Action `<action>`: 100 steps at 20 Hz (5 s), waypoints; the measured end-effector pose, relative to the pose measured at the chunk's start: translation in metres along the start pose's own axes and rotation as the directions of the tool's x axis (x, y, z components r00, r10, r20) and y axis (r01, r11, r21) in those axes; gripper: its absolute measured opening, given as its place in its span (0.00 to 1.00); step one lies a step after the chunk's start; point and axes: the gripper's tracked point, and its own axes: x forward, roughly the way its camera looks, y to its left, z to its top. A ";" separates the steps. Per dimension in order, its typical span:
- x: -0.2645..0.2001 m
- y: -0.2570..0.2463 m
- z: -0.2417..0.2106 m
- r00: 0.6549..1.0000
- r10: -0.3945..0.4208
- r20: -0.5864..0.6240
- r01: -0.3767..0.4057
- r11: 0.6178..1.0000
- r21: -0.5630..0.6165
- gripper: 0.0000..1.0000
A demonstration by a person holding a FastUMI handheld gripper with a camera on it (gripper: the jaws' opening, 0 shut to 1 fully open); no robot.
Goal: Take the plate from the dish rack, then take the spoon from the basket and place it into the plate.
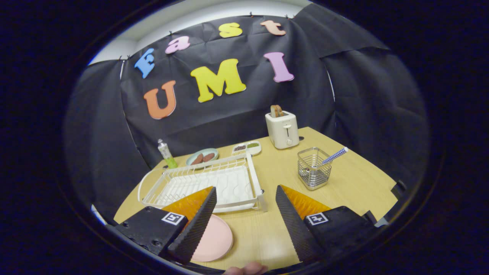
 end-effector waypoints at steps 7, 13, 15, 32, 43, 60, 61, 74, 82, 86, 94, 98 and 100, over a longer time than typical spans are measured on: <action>0.019 -0.096 0.009 0.987 -0.080 0.136 0.047 0.972 0.231 1.00; 0.061 -0.147 0.029 0.977 -0.109 0.184 0.072 0.978 0.197 1.00; 0.076 -0.153 0.037 0.978 -0.082 0.194 0.039 0.975 0.217 1.00; 0.139 -0.197 0.059 0.986 -0.073 0.151 0.041 0.978 0.206 0.39; 0.137 -0.180 0.072 0.993 -0.049 0.111 0.037 0.993 0.113 0.14; 0.071 -0.125 0.147 0.978 -0.033 0.204 0.030 0.999 0.020 0.14; 0.064 -0.114 0.150 0.977 -0.020 0.213 0.018 1.000 0.014 0.14; -0.039 0.088 0.121 0.954 0.197 0.226 -0.183 0.980 -0.079 0.13; -0.053 0.176 0.024 0.946 0.315 0.072 -0.304 0.944 -0.128 0.13; -0.051 0.182 -0.013 0.943 0.332 0.010 -0.327 0.933 -0.153 0.14; -0.028 0.164 -0.068 0.939 0.321 -0.126 -0.339 0.926 -0.165 0.14; -0.014 0.148 -0.092 0.935 0.283 -0.212 -0.322 0.930 -0.176 0.14; -0.008 0.146 -0.101 0.928 0.279 -0.246 -0.327 0.928 -0.181 0.14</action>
